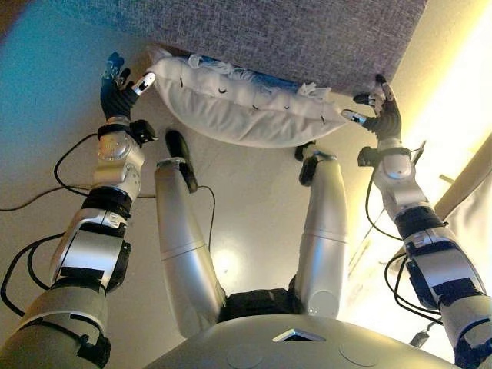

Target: Pick up the cushion and take it to the sofa

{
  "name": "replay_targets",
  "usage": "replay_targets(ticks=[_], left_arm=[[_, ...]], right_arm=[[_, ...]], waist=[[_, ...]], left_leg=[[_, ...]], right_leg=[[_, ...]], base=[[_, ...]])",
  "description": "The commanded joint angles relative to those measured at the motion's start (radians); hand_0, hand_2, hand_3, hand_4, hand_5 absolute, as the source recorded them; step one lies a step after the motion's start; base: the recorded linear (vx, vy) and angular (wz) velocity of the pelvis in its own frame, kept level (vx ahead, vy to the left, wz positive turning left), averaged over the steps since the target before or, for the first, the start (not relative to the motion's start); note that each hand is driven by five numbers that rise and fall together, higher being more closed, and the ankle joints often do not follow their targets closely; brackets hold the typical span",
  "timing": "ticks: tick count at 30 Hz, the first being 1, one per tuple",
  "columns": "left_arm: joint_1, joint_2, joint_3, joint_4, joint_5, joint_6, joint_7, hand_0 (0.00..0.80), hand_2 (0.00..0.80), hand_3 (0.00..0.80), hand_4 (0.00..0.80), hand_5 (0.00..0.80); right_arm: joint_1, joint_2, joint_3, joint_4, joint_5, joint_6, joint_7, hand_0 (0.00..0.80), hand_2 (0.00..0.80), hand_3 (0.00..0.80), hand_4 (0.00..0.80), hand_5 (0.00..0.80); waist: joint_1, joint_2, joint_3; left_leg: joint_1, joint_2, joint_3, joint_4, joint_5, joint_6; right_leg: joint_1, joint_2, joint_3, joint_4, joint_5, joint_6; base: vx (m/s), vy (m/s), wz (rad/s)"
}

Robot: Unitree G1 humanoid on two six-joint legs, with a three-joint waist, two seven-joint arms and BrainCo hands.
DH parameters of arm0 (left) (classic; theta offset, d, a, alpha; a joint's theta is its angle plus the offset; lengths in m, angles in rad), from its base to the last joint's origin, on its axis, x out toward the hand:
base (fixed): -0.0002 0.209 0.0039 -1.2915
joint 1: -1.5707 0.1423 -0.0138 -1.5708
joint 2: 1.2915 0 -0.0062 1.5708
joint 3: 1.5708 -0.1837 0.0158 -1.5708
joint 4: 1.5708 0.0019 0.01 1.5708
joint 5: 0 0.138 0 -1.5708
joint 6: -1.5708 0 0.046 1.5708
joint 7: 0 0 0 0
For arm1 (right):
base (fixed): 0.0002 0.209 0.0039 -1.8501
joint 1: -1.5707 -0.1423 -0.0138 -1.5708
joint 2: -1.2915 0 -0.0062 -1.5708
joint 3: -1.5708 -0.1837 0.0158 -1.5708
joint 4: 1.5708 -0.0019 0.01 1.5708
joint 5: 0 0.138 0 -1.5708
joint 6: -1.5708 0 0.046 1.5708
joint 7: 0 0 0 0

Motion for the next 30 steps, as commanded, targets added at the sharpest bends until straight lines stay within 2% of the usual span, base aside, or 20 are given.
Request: replay_targets(ticks=[1,6,10,16,22,26,28,30], left_arm=[[-0.013,-0.039,0.019,0.02,-0.029,-0.064,-0.009,0.0,0.0,0.0,0.0,0.0],[-0.028,-0.028,0.019,0.038,-0.043,-0.06,-0.015,0.0,0.0,0.0,0.0,0.0],[-0.025,-0.025,0.025,0.058,-0.05,-0.075,-0.028,0.0,0.0,0.0,0.0,0.0],[-0.021,-0.011,0.033,0.069,-0.046,-0.071,-0.033,0.0,0.0,0.0,0.0,0.0],[-0.01,0.0,0.044,0.091,-0.067,-0.089,-0.058,0.0,0.0,0.0,0.0,0.0],[0.012,-0.015,0.052,0.067,-0.068,-0.098,-0.057,0.0,0.0,0.0,0.0,0.0],[0.025,-0.02,0.054,0.04,-0.065,-0.095,-0.052,0.0,0.0,0.0,0.0,0.0],[0.038,-0.024,0.053,0.02,-0.056,-0.099,-0.055,0.0,0.0,0.0,0.0,0.0]], right_arm=[[0.119,0.006,0.044,0.145,-0.022,0.146,-0.045,0.0,0.0,0.0,0.0,0.0],[0.149,0.006,0.043,0.187,-0.022,0.127,-0.044,0.0,0.0,0.0,0.0,0.0],[0.178,0.016,0.032,0.216,-0.018,0.137,-0.049,0.0,0.0,0.0,0.0,0.0],[0.252,0.014,-0.002,0.273,0.0,0.096,-0.045,0.0,0.0,0.0,0.0,0.0],[0.297,0.029,-0.091,0.338,0.219,0.068,-0.016,0.0,0.0,0.0,0.0,0.0],[0.335,0.047,-0.164,0.362,0.333,0.014,0.076,0.0,0.0,0.0,0.0,0.0],[0.351,0.052,-0.175,0.324,0.319,-0.025,0.118,0.0,0.0,0.0,0.0,0.0],[0.357,0.051,-0.165,0.269,0.258,-0.054,0.092,0.0,0.0,0.0,0.0,0.0]], waist=[[0.0,0.037,0.003],[-0.006,0.032,0.003],[-0.011,0.023,0.003],[-0.016,0.007,0.003],[-0.021,-0.005,0.003],[-0.021,-0.009,0.003],[-0.024,-0.009,0.003],[-0.023,-0.008,0.003]], left_leg=[[0.018,0.012,0.014,-0.146,0.117,-0.007],[0.044,0.016,0.018,-0.175,0.121,-0.011],[0.076,0.021,0.025,-0.212,0.128,-0.014],[0.108,0.032,0.031,-0.234,0.128,-0.013],[0.136,0.04,0.036,-0.249,0.12,-0.009],[0.164,0.047,0.041,-0.269,0.121,-0.003],[0.175,0.042,0.043,-0.274,0.12,-0.001],[0.188,0.037,0.044,-0.286,0.124,0.002]], right_leg=[[0.032,0.015,0.012,-0.03,0.056,-0.02],[0.061,0.015,0.009,-0.078,0.078,-0.015],[0.1,0.018,0.0,-0.137,0.094,-0.011],[0.146,0.016,-0.011,-0.189,0.114,-0.006],[0.189,0.014,-0.02,-0.242,0.129,0.0],[0.219,0.013,-0.024,-0.272,0.139,0.004],[0.23,0.014,-0.022,-0.285,0.145,0.003],[0.245,0.012,-0.023,-0.304,0.153,0.003]], base=[[0.005,0.031,-0.05],[0.001,0.018,-0.03],[0.0,0.0,0.0],[0.003,-0.002,-0.01],[0.027,-0.023,-0.04],[0.041,-0.024,-0.14],[0.016,0.0,-0.03],[0.0,0.0,0.0]])
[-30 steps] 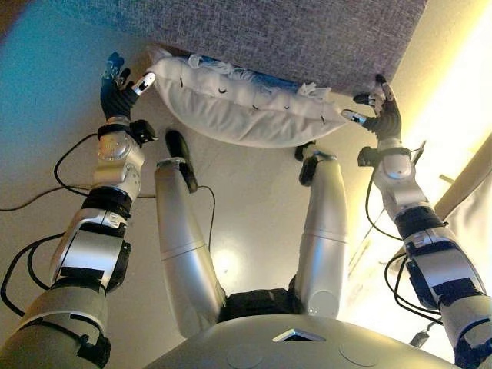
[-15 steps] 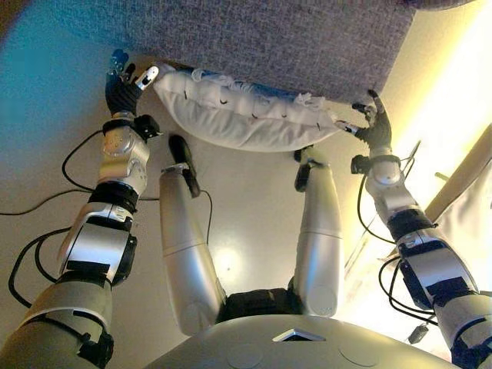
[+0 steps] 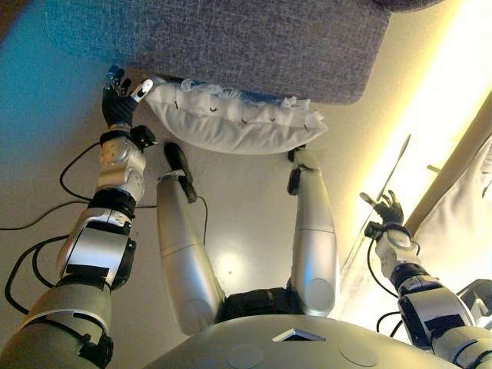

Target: Pick up the cushion and take it to the sofa

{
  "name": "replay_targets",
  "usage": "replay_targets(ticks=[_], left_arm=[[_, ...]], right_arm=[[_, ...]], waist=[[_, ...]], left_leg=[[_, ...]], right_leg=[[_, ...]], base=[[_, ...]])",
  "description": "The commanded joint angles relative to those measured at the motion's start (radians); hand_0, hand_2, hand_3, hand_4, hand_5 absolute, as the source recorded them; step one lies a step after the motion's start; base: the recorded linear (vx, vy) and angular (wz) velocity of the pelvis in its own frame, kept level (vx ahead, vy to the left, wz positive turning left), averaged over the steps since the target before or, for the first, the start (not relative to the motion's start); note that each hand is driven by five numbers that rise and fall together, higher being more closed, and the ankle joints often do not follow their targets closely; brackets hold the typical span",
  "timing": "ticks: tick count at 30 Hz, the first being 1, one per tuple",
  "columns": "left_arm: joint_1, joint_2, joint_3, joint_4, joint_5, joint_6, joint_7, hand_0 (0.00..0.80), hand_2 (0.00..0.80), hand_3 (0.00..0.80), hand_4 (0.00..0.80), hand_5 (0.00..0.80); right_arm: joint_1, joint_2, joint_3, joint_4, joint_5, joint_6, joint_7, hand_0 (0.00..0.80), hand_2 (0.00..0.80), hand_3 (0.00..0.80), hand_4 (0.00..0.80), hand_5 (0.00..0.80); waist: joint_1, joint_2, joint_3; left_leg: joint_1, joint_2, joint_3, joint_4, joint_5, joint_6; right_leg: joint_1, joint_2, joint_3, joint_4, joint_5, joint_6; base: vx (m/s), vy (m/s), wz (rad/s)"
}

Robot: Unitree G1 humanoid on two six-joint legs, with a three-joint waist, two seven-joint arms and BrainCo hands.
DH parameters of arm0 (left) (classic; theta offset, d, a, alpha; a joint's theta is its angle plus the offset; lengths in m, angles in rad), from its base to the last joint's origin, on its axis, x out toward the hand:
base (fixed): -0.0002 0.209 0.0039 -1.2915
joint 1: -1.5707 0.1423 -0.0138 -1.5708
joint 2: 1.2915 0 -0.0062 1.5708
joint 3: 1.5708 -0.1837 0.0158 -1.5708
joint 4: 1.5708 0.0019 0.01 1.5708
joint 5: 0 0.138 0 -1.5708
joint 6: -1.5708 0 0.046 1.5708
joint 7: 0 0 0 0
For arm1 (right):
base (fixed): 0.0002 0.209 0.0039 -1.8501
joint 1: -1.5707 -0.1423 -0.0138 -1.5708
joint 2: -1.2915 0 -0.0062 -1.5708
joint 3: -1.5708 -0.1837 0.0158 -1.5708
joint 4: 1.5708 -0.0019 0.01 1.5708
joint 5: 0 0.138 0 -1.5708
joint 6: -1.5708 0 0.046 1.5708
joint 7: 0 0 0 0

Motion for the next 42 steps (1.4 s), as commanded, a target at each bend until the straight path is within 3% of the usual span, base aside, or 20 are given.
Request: replay_targets(ticks=[1,9,15,24,36,38,42], left_arm=[[0.014,0.005,0.047,-0.056,0.015,-0.06,-0.019,0.0,0.0,0.0,0.0,0.0],[-0.017,0.02,0.033,-0.056,0.009,-0.024,-0.023,0.0,0.0,0.0,0.0,0.0],[-0.054,0.035,0.019,-0.05,-0.015,0.0,-0.026,0.0,0.0,0.0,0.0,0.0],[-0.125,0.027,-0.016,0.024,-0.039,0.003,-0.065,0.0,0.0,0.0,0.0,0.0],[-0.199,0.007,-0.058,0.026,-0.068,0.017,-0.083,0.0,0.0,0.0,0.0,0.0],[-0.216,0.004,-0.059,0.013,-0.065,0.023,-0.075,0.0,0.0,0.0,0.0,0.0],[-0.229,0.004,-0.062,-0.002,-0.058,0.029,-0.066,0.0,0.0,0.0,0.0,0.0]], right_arm=[[0.052,-0.042,-0.014,-0.104,-0.05,-0.094,-0.017,0.0,0.0,0.0,0.0,0.0],[-0.016,-0.067,0.103,-0.29,-0.235,-0.104,-0.113,0.0,0.0,0.0,0.0,0.0],[-0.124,-0.115,0.261,-0.477,-0.483,-0.009,-0.193,0.0,0.0,0.0,0.0,0.0],[-0.364,-0.2,0.41,-0.446,-0.716,0.108,-0.183,0.0,0.0,0.0,0.0,0.0],[-0.548,-0.217,0.443,-0.415,-0.612,0.105,-0.174,0.0,0.0,0.0,0.0,0.0],[-0.575,-0.218,0.445,-0.421,-0.627,0.126,-0.167,0.0,0.0,0.0,0.0,0.0],[-0.603,-0.221,0.463,-0.416,-0.677,0.208,-0.144,0.0,0.0,0.0,0.0,0.0]], waist=[[0.009,-0.003,0.002],[0.021,0.003,0.002],[0.031,0.014,0.002],[0.066,0.042,0.002],[0.08,0.072,0.002],[0.076,0.075,0.002],[0.078,0.079,0.002]], left_leg=[[0.02,0.002,-0.008,-0.132,0.112,-0.004],[0.006,-0.006,-0.009,-0.124,0.102,0.001],[-0.028,-0.023,-0.01,-0.124,0.104,-0.001],[-0.07,-0.032,-0.014,-0.136,0.125,-0.014],[-0.123,-0.058,-0.023,-0.151,0.136,-0.019],[-0.152,-0.069,-0.018,-0.165,0.17,-0.011],[-0.159,-0.073,-0.018,-0.178,0.175,-0.012]], right_leg=[[0.033,-0.029,-0.013,-0.027,0.066,-0.013],[0.016,-0.039,-0.02,0.001,0.044,-0.016],[-0.035,-0.047,-0.025,0.038,0.022,-0.018],[-0.085,-0.06,-0.046,0.073,-0.004,-0.014],[-0.15,-0.056,-0.042,0.091,-0.021,-0.018],[-0.178,-0.061,-0.042,0.078,0.007,-0.027],[-0.187,-0.06,-0.043,0.075,0.004,-0.027]], base=[[0.015,-0.048,-0.01],[-0.005,-0.024,0.02],[-0.043,-0.004,0.03],[-0.031,-0.009,0.03],[-0.002,0.004,0.08],[-0.089,0.031,0.1],[-0.024,-0.001,0.09]])
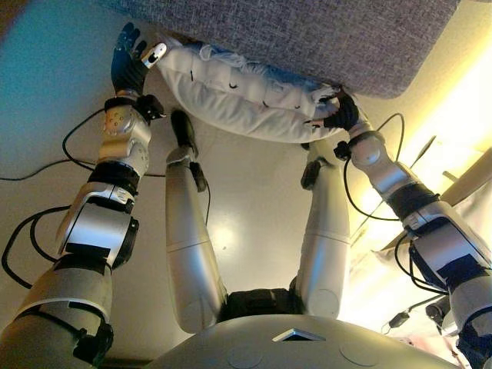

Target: Pick up the cushion and take it to the sofa

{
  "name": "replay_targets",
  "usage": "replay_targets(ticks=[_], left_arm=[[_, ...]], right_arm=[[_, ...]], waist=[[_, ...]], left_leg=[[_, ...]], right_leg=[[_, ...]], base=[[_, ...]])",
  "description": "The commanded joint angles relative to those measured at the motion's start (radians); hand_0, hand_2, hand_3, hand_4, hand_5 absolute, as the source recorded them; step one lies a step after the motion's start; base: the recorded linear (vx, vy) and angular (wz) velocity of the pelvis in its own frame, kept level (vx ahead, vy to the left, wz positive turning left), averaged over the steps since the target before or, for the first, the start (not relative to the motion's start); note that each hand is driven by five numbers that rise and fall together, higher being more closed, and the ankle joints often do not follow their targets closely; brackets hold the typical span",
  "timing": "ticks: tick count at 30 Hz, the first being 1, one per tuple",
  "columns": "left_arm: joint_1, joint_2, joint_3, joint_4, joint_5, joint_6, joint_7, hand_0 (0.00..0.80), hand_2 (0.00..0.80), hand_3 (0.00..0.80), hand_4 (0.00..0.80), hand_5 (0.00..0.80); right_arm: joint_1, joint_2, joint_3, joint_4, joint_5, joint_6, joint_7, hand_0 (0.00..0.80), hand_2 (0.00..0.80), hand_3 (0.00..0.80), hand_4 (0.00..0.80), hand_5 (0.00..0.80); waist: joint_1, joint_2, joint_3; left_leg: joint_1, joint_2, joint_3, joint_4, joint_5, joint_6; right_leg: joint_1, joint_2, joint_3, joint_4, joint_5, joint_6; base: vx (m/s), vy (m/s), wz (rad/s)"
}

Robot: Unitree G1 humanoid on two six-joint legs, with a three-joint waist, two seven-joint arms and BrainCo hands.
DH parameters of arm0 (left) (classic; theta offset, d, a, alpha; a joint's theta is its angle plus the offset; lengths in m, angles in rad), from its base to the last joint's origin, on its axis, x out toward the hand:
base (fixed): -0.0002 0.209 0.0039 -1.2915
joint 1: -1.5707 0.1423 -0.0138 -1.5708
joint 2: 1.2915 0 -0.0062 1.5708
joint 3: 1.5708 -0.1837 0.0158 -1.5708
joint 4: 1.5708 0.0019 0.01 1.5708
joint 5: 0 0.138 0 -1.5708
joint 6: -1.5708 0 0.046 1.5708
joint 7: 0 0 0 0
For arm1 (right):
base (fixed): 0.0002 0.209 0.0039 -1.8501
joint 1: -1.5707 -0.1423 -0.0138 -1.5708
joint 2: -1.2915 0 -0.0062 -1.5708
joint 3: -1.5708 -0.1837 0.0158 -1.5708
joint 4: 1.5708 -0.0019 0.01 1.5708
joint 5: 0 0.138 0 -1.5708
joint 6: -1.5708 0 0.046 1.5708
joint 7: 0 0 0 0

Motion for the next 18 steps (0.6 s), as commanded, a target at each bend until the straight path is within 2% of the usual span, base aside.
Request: replay_targets(ticks=[1,5,12,18], left_arm=[[-0.022,-0.002,0.019,-0.026,-0.009,-0.014,0.003,0.0,0.0,0.0,0.0,0.0],[-0.038,0.004,0.009,-0.026,0.0,-0.017,0.004,0.0,0.0,0.0,0.0,0.0],[-0.085,0.004,-0.015,0.02,-0.009,-0.003,0.029,0.0,0.0,0.0,0.0,0.0],[-0.08,-0.021,-0.009,0.0,-0.053,0.036,-0.002,0.0,0.0,0.0,0.0,0.0]], right_arm=[[-0.095,-0.062,-0.008,-0.031,-0.048,0.09,0.007,0.0,0.0,0.0,0.0,0.0],[-0.116,-0.079,0.027,0.047,-0.169,0.177,-0.017,0.0,0.0,0.0,0.0,0.0],[-0.177,-0.079,0.052,0.177,-0.2,0.212,-0.141,0.0,0.0,0.0,0.0,0.0],[-0.214,-0.078,0.034,0.187,-0.202,0.251,-0.193,0.0,0.0,0.0,0.0,0.0]], waist=[[-0.003,0.066,-0.005],[0.0,0.07,-0.005],[0.002,0.078,-0.005],[0.001,0.087,-0.005]], left_leg=[[-0.02,-0.013,0.009,-0.061,0.063,0.003],[-0.027,-0.014,0.007,-0.07,0.069,0.003],[-0.037,-0.02,0.002,-0.086,0.073,0.004],[-0.044,-0.027,0.003,-0.102,0.074,0.005]], right_leg=[[-0.012,-0.003,0.008,0.031,0.002,0.001],[-0.018,0.001,0.006,0.031,0.0,-0.001],[-0.032,0.007,0.008,0.019,0.004,0.002],[-0.039,0.004,0.008,-0.011,0.015,0.01]], base=[[0.0,0.001,0.11],[0.001,0.0,0.04],[0.003,-0.004,0.03],[0.0,0.0,0.0]])
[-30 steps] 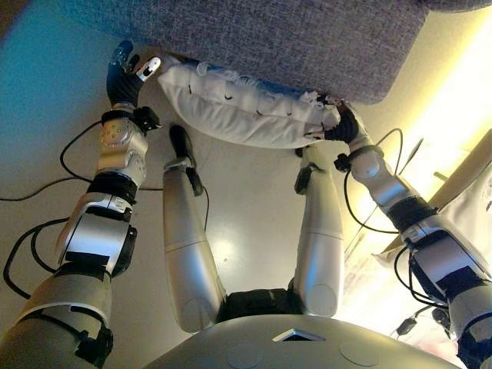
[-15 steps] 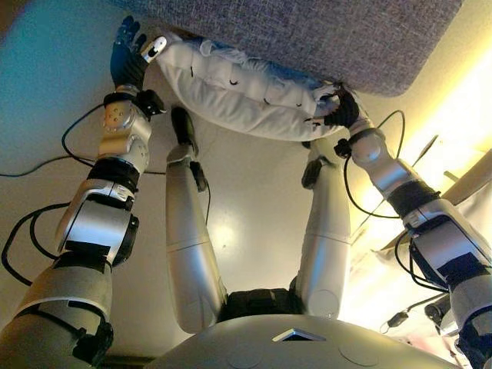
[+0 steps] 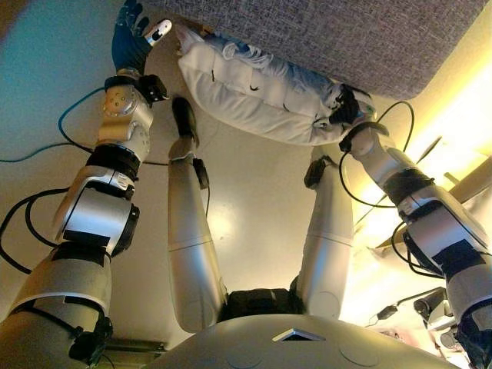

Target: Pick up the cushion and take it to the sofa

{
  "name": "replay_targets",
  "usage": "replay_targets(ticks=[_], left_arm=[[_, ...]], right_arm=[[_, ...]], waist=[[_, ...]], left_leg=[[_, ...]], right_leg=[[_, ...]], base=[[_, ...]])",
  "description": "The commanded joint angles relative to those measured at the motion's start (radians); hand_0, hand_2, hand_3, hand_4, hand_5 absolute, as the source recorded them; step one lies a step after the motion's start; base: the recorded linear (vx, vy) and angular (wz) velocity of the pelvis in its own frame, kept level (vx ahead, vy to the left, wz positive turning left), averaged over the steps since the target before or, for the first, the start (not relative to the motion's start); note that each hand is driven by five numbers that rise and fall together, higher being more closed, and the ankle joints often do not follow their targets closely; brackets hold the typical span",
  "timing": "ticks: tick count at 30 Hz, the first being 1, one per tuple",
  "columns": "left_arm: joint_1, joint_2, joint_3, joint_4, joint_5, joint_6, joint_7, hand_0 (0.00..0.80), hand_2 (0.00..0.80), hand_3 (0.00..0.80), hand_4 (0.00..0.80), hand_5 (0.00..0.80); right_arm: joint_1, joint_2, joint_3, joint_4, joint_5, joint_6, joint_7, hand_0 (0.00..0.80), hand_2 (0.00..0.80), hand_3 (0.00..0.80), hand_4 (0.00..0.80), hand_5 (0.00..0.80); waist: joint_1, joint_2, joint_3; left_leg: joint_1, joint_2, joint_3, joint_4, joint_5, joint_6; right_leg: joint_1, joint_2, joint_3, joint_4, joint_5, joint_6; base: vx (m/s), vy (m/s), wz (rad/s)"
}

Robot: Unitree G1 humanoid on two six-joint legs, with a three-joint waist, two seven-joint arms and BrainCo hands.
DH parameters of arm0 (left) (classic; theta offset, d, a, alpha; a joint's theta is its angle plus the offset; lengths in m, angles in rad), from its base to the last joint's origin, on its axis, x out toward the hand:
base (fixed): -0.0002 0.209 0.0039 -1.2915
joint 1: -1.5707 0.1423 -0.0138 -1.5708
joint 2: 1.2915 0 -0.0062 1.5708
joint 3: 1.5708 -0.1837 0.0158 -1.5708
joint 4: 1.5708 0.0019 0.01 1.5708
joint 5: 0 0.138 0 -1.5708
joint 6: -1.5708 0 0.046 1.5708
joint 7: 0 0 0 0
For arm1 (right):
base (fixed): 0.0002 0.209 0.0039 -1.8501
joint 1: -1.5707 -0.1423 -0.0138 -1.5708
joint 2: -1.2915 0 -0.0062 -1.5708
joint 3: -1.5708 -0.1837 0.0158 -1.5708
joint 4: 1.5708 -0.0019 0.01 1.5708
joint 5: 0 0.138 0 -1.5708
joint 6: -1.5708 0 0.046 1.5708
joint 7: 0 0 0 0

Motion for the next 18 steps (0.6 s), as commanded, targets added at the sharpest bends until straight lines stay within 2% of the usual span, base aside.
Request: replay_targets(ticks=[1,14,18], left_arm=[[0.011,-0.025,0.044,-0.033,-0.051,0.008,-0.026,0.0,0.0,0.0,0.0,0.0],[0.09,-0.052,0.056,-0.077,-0.069,0.038,-0.009,0.0,0.0,0.0,0.0,0.0],[0.109,-0.063,0.051,-0.065,-0.002,0.024,-0.021,0.0,0.0,0.0,0.0,0.0]], right_arm=[[-0.105,-0.12,-0.047,0.019,-0.007,0.061,-0.093,0.0,0.0,0.0,0.0,0.0],[-0.004,-0.114,-0.111,-0.044,0.015,0.06,-0.11,0.0,0.0,0.0,0.0,0.0],[0.011,-0.108,-0.116,-0.039,0.02,0.044,-0.124,0.0,0.0,0.0,0.0,0.0]], waist=[[-0.009,0.086,-0.005],[-0.02,0.091,-0.005],[-0.018,0.089,-0.005]], left_leg=[[-0.012,-0.016,0.014,-0.059,0.048,0.012],[-0.014,-0.011,0.016,-0.048,0.043,0.014],[-0.016,-0.01,0.014,-0.047,0.045,0.015]], right_leg=[[-0.011,0.007,0.02,0.014,0.015,0.008],[-0.02,-0.001,0.024,0.018,0.019,0.013],[-0.02,-0.004,0.022,0.018,0.021,0.013]], base=[[0.0,0.0,0.0],[-0.001,0.001,0.0],[0.0,0.0,0.0]])
